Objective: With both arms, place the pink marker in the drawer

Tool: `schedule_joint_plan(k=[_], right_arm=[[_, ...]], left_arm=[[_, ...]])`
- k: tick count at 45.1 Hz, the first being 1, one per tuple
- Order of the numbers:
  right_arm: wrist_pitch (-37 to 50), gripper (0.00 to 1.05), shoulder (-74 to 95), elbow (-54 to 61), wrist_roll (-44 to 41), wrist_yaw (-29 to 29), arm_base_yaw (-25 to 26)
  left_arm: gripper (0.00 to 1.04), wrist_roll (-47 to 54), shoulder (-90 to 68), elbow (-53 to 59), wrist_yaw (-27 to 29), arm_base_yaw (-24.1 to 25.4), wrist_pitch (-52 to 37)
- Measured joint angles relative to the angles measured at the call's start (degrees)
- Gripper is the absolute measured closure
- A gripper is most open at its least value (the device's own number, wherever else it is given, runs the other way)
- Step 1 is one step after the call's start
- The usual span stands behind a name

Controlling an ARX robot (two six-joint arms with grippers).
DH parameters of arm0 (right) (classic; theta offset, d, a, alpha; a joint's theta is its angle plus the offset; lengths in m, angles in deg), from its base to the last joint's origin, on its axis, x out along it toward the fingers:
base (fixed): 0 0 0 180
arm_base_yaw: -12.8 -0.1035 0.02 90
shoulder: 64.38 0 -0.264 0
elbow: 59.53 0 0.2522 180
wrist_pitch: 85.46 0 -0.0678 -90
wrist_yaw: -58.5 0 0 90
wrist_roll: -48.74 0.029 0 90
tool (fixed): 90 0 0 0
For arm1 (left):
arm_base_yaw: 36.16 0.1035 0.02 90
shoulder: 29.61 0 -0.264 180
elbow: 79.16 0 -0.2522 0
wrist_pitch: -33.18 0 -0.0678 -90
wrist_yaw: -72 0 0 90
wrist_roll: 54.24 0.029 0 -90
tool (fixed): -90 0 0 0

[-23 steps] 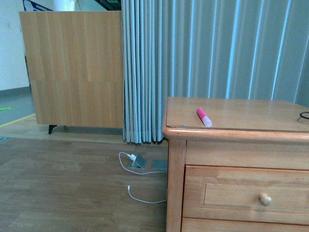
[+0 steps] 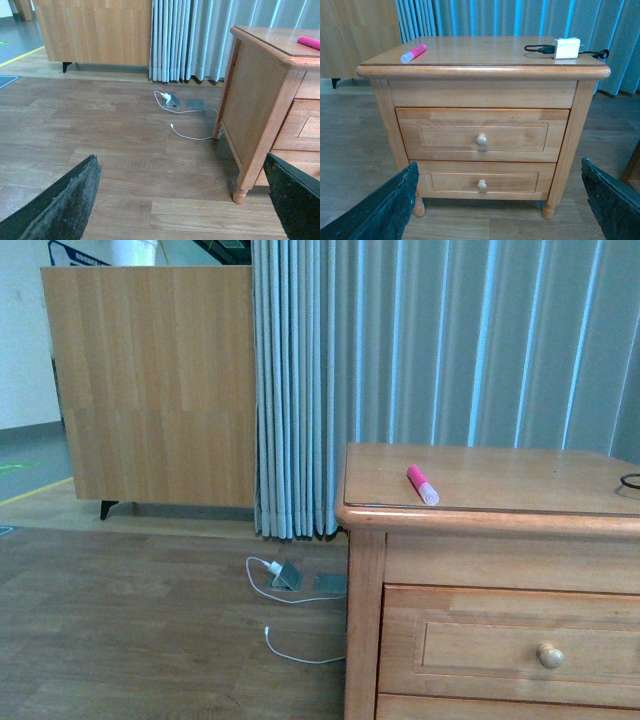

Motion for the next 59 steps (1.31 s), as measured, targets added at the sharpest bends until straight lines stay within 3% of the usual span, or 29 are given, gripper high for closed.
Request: schedule_joint_plan(k=[35, 39, 42, 49, 59], right_arm=[[-0.1, 0.08, 0.1, 0.0, 0.0, 0.0, 0.0], [-9.8, 0.08, 4.9, -3.3, -1.6, -7.6, 1.2], [-10.9, 0.08, 7.8, -3.3, -2.3, -8.0, 0.8], [-3.0, 0.08, 17.4, -4.4, -1.8, -8.1, 0.3], [25.0, 0.08, 50.6, -10.1, 0.0, -7.4, -1.5]], left_arm=[[0.06, 0.0, 0.0, 0.0, 0.0, 0.0, 0.0], [0.06, 0.0, 0.0, 0.0, 0.0, 0.0, 0.0], [0.06, 0.0, 0.0, 0.0, 0.0, 0.0, 0.0], [0.06, 0.0, 0.0, 0.0, 0.0, 0.0, 0.0], [0.06, 0.0, 0.0, 0.0, 0.0, 0.0, 0.0]])
